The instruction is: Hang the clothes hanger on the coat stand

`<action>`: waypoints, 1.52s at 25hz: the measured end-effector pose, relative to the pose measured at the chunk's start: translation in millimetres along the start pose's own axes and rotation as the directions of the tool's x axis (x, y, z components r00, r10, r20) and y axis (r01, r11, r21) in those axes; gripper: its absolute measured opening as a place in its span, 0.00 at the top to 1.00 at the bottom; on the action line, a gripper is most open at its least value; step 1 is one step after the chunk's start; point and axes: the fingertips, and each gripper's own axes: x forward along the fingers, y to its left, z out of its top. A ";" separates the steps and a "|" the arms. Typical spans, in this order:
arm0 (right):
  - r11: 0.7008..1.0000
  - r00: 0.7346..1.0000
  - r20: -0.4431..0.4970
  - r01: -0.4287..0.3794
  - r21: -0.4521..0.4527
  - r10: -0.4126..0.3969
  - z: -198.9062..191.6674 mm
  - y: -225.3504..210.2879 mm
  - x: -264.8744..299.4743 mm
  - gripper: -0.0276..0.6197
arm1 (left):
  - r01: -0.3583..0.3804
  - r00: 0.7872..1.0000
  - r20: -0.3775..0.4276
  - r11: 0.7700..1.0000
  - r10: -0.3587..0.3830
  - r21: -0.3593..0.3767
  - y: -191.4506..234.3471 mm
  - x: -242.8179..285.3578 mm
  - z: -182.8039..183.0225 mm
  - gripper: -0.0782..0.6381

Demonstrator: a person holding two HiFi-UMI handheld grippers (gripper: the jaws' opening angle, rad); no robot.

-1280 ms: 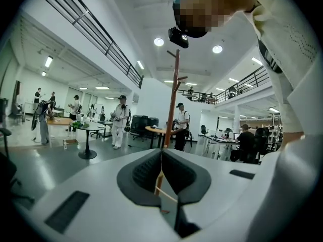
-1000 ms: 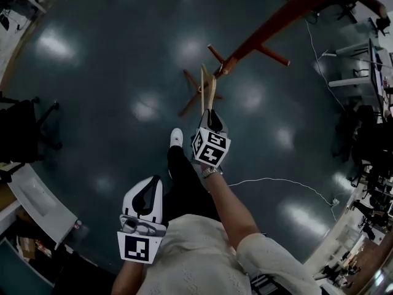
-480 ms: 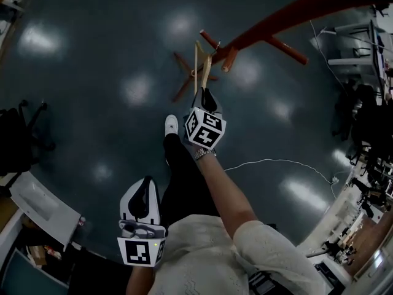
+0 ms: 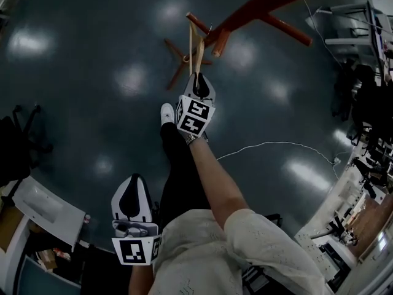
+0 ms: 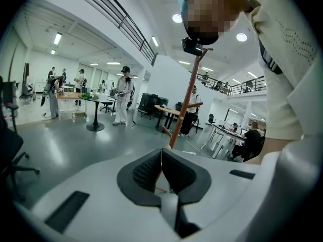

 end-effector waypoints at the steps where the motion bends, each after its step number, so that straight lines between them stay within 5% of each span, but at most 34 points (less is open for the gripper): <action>1: 1.000 1.000 -0.002 0.012 -0.018 -0.012 -2.0 -1.9 1.9 0.86 | 0.003 1.000 -0.006 1.000 -0.003 0.002 -0.9 1.2 -1.2 0.87; 13: 0.997 0.998 0.050 -0.039 -0.060 0.042 5.1 -9.1 15.9 0.85 | -0.017 1.000 0.020 1.000 0.017 0.009 11.8 -4.4 4.7 0.87; 27: 0.982 0.984 -0.100 -0.158 -0.102 0.148 -9.4 -57.2 -43.0 0.77 | 0.028 0.996 0.084 0.991 -0.039 0.130 -1.8 -8.8 24.9 0.87; 33: 0.944 0.956 -0.138 -0.282 -0.175 0.260 3.6 -50.0 -129.6 0.77 | 0.017 0.992 0.120 0.987 -0.037 0.162 -4.2 -26.1 34.3 0.87; 38: 0.874 0.898 -0.097 -0.441 -0.207 0.430 33.6 -13.8 -207.7 0.77 | 0.004 0.986 0.160 0.983 -0.034 0.184 -10.2 -50.3 36.6 0.87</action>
